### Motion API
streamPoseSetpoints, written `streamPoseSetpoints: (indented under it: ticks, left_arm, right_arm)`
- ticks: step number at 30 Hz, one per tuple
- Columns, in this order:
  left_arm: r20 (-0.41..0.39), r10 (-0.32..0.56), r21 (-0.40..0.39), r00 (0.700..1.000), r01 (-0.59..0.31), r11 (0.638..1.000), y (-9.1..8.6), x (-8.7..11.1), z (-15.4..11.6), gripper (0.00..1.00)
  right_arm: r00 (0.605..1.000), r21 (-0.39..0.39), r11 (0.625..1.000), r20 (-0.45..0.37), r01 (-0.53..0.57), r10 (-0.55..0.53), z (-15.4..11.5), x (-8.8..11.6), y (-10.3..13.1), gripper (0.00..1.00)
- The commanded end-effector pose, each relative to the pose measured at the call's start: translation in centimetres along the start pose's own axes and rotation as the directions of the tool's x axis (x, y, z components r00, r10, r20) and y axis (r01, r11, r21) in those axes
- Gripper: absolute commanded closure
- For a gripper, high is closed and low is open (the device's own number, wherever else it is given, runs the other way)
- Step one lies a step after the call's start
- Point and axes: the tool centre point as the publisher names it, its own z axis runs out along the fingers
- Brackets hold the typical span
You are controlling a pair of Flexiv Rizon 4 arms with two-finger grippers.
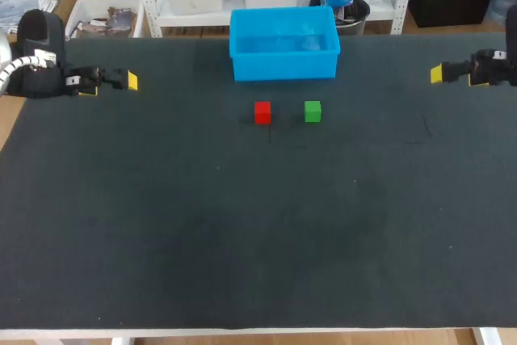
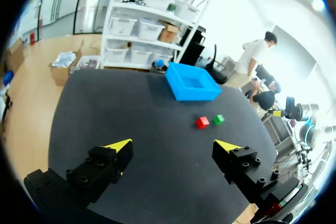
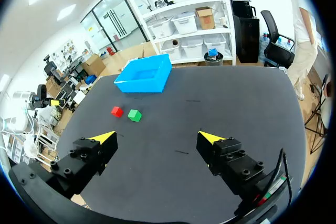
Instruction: Use the left arm to pick the red cube and place it into the blue plastic box first, then use the right arm to grasp the green cube and put it into the same blue plastic box after the first action is fully finished.
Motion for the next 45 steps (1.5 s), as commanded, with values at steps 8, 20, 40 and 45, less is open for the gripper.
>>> streamPoseSetpoints:
  ticks: [8, 20, 40, 45]
  left_arm:
    - [0.001, 0.000, 0.001, 1.000, 0.000, 1.000, 0.0, 0.0, 0.0, 0.00]
    - [0.001, 0.000, 0.001, 1.000, 0.000, 1.000, 0.0, 0.0, 0.0, 0.00]
    - [-0.139, 0.038, -0.163, 0.990, -0.061, 0.985, -4.4, -2.6, 4.8, 0.00]
    - [-0.187, 0.021, -0.226, 0.982, -0.064, 0.972, -6.7, -2.8, 7.4, 0.00]
  right_arm:
    - [1.000, 0.000, 1.000, 0.000, 0.001, -0.001, 0.0, 0.0, 0.0, 0.00]
    - [1.000, 0.000, 1.000, 0.000, 0.001, -0.001, 0.0, 0.0, 0.0, 0.00]
    - [1.000, 0.000, 1.000, 0.000, 0.001, -0.001, 0.0, 0.0, 0.0, 0.00]
    - [1.000, 0.000, 1.000, 0.000, 0.001, -0.001, 0.0, 0.0, 0.0, 0.00]
